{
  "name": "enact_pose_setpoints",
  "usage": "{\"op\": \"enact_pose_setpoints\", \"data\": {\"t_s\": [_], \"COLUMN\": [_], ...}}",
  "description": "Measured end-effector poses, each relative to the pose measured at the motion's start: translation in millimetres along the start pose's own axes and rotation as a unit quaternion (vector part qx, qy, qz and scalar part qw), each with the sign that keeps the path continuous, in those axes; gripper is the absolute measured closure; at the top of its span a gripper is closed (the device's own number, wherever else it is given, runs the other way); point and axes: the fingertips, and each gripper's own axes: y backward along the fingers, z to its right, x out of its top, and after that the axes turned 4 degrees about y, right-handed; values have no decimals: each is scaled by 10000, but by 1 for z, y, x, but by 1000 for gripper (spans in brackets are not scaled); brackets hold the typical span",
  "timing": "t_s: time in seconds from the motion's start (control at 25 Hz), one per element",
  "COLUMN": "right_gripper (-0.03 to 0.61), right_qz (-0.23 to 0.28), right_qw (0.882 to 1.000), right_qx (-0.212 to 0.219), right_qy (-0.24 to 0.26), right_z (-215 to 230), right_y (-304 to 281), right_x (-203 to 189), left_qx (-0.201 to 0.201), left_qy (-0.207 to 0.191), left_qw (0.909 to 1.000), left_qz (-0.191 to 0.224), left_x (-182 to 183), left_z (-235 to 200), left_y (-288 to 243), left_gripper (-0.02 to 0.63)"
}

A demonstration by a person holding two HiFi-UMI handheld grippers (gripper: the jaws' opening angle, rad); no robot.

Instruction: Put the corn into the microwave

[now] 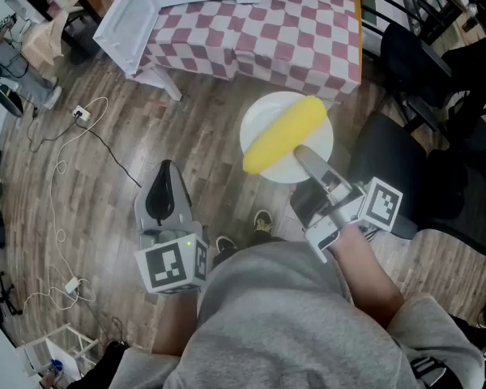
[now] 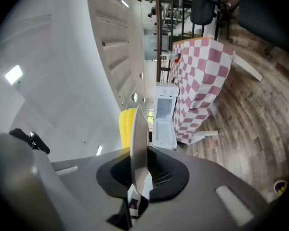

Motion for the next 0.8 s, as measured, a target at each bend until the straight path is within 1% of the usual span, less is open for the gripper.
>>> {"op": "enact_pose_setpoints", "data": {"t_s": [0.12,0.2,0.44,0.64,0.8], "right_gripper": [549,549,548,549,550], "right_qz": [237,337,462,437,356], "right_qw": [9991,9986,9986,9987,9990], "right_qx": [-164,-188,-183,-178,-216], "right_qy": [306,366,170,198,186], "right_z": [1,2,5,6,13], "right_y": [0,-2,-10,-21,-26], "right_x": [-3,-4,-5,-1,3], "left_qx": [-39,-127,-256,-229,-115], "left_qy": [42,40,62,15,-6], "left_qw": [10000,9999,9995,9996,9999], "left_qz": [59,107,178,144,87], "left_x": [3,7,15,15,13], "left_z": [16,28,47,48,43], "left_y": [-6,-13,-26,-32,-33], "left_gripper": [603,603,603,603,603]}}
